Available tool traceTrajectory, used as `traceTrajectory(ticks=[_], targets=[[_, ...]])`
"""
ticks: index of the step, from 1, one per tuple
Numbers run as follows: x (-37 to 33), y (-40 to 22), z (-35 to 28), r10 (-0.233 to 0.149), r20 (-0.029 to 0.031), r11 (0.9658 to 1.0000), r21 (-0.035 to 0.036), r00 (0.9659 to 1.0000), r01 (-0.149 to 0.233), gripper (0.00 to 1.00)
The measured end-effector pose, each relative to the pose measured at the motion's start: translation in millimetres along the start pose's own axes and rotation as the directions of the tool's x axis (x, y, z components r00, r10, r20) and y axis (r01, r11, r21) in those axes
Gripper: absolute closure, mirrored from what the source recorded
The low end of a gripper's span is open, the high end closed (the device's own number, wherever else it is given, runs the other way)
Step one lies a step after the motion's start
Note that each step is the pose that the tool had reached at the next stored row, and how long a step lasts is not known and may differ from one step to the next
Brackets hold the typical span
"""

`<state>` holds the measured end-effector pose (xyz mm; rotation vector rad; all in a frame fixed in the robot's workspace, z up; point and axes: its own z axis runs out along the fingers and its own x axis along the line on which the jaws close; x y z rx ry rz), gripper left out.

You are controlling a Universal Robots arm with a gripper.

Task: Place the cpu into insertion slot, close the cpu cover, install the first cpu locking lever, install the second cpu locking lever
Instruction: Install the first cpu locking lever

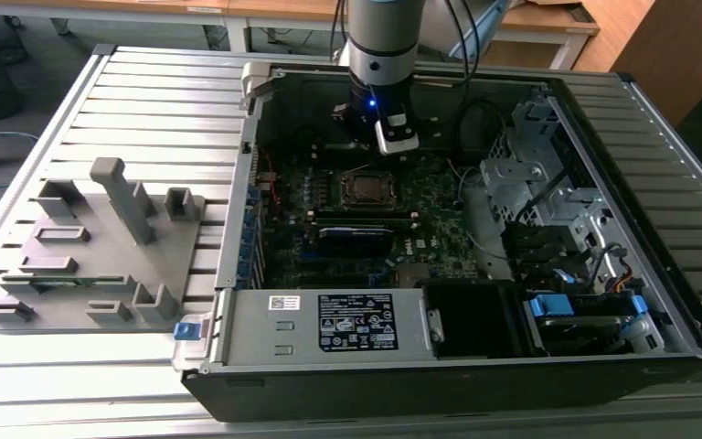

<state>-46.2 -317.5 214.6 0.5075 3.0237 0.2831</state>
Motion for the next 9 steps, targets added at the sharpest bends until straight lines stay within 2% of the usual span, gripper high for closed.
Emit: traceTrajectory(ticks=[4,9], targets=[[0.1,0.1,0.9,0.020,0.0040,0.9998,0.0005,0.9998,-0.020,0.89],[0.2,-0.4,3.1,0.042,0.0135,0.9991,-0.0006,0.9990,-0.042,0.89]])
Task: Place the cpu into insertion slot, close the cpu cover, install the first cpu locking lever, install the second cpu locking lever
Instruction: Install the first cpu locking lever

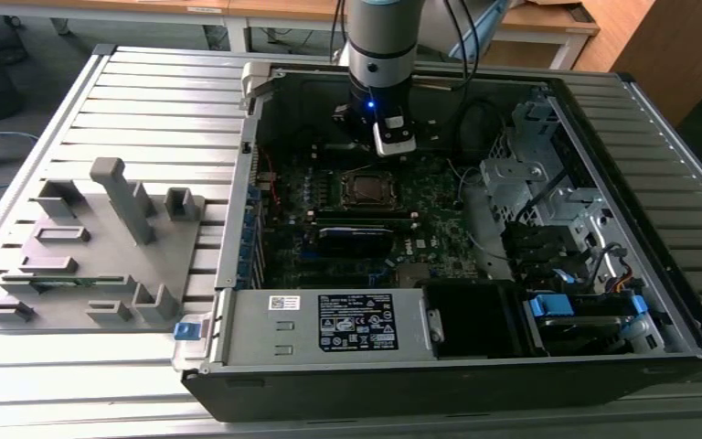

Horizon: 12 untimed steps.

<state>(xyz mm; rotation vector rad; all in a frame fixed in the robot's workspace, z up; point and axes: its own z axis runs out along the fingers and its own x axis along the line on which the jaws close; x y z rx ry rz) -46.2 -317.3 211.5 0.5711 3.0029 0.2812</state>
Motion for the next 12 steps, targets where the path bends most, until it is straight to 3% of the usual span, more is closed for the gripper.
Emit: traceTrajectory(ticks=[4,9,12], targets=[[0.0,-0.2,0.8,0.003,0.0054,1.0000,-0.0018,1.0000,-0.003,0.89],[0.1,-0.3,1.7,0.000,0.0245,0.9999,-0.0102,0.9997,0.000,0.89],[0.6,-0.5,1.7,-0.001,0.0307,0.9999,-0.0127,0.9995,0.002,0.89]])
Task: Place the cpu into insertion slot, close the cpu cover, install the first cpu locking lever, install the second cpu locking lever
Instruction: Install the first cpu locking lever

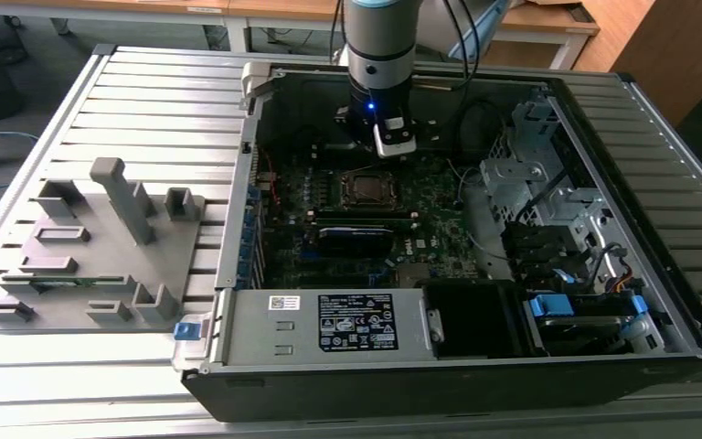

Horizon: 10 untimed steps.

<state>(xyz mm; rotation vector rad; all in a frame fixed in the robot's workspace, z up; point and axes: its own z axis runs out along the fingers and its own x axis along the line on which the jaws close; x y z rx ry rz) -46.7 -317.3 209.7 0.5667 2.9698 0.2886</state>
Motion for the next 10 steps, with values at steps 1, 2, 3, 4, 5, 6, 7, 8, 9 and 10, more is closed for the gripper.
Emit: traceTrajectory(ticks=[1,2,3,4,5,6,7,8,9,10], targets=[[0.4,-0.2,0.0,0.000,0.0025,1.0000,-0.0011,1.0000,0.000,0.89],[1.0,-0.4,-0.1,-0.001,0.0046,1.0000,-0.0022,1.0000,0.001,0.89],[1.9,-0.7,-0.2,-0.001,0.0066,1.0000,-0.0030,1.0000,0.001,0.89],[2.9,-1.1,-0.3,-0.002,0.0085,1.0000,-0.0038,1.0000,0.002,0.89],[4.0,-1.5,-0.4,-0.002,0.0105,1.0000,-0.0046,0.9999,0.002,0.89],[4.8,-1.7,-0.5,-0.002,0.0127,1.0000,-0.0054,0.9999,0.002,0.89],[5.4,-1.9,-0.5,-0.002,0.0147,1.0000,-0.0065,0.9999,0.003,0.89],[6.0,-2.0,-0.5,-0.003,0.0168,1.0000,-0.0081,0.9999,0.003,0.89],[6.5,-2.1,-0.5,-0.003,0.0188,0.9999,-0.0103,0.9998,0.003,0.89],[7.2,-2.3,-0.5,-0.003,0.0210,0.9999,-0.0139,0.9998,0.003,0.89]])
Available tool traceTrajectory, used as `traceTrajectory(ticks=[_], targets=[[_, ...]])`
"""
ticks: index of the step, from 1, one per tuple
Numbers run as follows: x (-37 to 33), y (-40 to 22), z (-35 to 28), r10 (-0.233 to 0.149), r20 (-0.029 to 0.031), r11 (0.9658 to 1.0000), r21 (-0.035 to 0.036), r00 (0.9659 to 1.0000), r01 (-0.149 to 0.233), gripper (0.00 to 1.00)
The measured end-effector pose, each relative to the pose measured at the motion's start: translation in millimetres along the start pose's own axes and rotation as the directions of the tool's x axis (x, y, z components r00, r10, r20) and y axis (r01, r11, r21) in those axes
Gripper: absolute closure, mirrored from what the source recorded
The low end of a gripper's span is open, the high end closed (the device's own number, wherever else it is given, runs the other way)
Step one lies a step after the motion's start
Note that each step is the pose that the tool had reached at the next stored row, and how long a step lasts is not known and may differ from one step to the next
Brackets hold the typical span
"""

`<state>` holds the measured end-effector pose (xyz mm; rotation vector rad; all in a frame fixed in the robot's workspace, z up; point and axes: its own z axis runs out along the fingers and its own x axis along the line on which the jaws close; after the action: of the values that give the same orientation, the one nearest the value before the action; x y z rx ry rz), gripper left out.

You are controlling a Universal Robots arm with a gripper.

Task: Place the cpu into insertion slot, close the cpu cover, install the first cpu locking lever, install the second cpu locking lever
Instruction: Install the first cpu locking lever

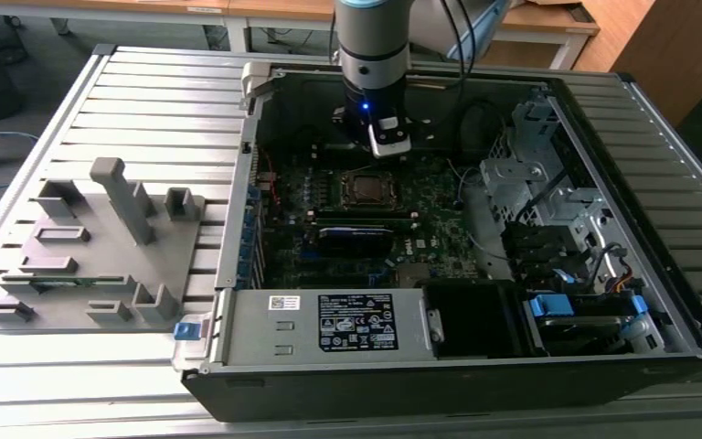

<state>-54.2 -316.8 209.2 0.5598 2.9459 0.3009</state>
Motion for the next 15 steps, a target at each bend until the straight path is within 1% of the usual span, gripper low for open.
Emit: traceTrajectory(ticks=[2,6,9,10,15], targets=[[1.4,-0.5,-0.1,0.000,0.0047,1.0000,-0.0062,1.0000,0.000,0.89],[3.0,-1.1,0.4,-0.001,0.0128,0.9999,-0.0146,0.9999,0.002,0.89],[3.7,-1.8,1.9,-0.003,0.0239,0.9998,-0.0199,0.9997,0.004,0.89],[4.0,-1.9,2.1,-0.004,0.0261,0.9998,-0.0208,0.9997,0.004,0.89],[4.0,-2.0,2.2,-0.004,0.0264,0.9998,-0.0210,0.9996,0.004,0.89]])
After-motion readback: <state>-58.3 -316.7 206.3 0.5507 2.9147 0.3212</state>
